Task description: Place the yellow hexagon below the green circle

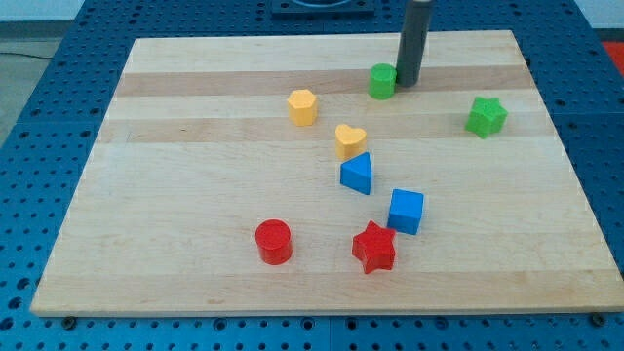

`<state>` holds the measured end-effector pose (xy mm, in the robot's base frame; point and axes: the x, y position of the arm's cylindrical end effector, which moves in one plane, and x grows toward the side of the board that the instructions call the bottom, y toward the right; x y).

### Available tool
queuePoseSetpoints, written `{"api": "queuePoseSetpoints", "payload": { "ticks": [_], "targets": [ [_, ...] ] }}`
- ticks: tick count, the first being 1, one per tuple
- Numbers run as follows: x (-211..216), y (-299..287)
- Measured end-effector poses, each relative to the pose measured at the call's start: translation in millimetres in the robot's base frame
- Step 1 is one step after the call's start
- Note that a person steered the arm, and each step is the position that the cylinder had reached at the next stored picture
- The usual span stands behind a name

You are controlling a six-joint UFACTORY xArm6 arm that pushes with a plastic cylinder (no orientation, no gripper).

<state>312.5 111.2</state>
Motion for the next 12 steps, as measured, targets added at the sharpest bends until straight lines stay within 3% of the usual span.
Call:
{"api": "queuePoseSetpoints", "payload": {
  "ticks": [3, 5, 6, 7, 8, 11, 12],
  "targets": [
    [9, -177],
    [18, -252],
    [7, -229],
    [6, -151],
    [17, -108],
    [78, -243],
    [84, -216]
  ]
}}
